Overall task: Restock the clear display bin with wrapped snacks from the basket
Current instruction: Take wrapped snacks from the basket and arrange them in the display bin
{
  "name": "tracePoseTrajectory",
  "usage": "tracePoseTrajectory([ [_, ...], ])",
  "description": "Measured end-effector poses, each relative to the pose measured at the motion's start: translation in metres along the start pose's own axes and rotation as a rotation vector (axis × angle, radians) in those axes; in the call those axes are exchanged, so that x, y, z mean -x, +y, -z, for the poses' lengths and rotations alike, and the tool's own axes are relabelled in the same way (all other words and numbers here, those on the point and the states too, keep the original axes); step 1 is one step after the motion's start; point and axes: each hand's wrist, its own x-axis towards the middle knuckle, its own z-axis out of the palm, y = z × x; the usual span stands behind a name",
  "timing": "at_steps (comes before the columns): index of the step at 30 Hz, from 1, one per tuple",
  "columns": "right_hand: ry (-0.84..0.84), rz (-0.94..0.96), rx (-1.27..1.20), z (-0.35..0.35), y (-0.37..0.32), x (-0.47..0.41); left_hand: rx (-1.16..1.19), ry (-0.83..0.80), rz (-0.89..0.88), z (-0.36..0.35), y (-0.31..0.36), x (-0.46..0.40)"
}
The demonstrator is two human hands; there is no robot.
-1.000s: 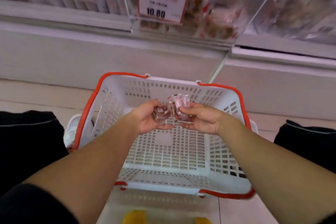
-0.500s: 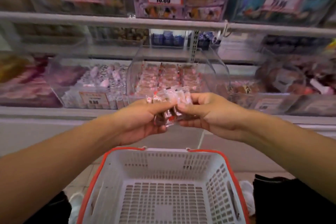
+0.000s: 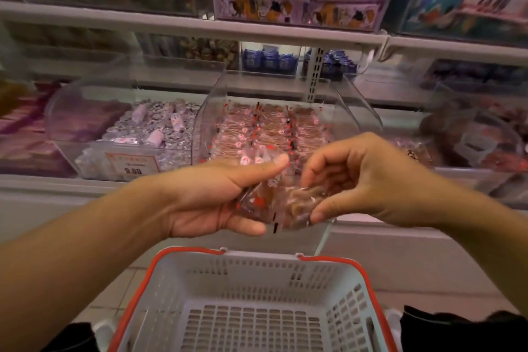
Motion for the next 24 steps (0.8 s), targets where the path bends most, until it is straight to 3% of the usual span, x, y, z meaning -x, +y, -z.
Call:
tracePoseTrajectory([
  [5,0.034,0.049,-0.05,-0.007,0.0,0.001,-0.061,-0.166,0.014,-0.007,-0.003,-0.004],
  [10,0.274,0.065,-0.022,-0.02,0.003,0.0,-0.056,-0.16,-0.009,-0.011,-0.009,-0.006],
  [12,0.298,0.062,-0.006,-0.026,0.002,0.001,-0.083,-0.12,-0.045,-0.011,-0.01,-0.004],
  [15,0.205,0.076,0.207,-0.034,-0.001,0.004,-0.088,-0.057,-0.106,-0.012,-0.01,-0.004],
  [18,0.056,0.056,0.212,-0.041,0.001,0.005,-0.081,-0.067,-0.122,-0.011,-0.01,-0.003],
  [20,0.053,0.06,0.222,-0.044,0.001,0.005,-0.116,-0.104,-0.083,-0.009,-0.011,0.0],
  [24,0.057,0.104,0.256,-0.031,-0.004,0.005,-0.391,-0.182,-0.002,-0.012,-0.009,0.003],
])
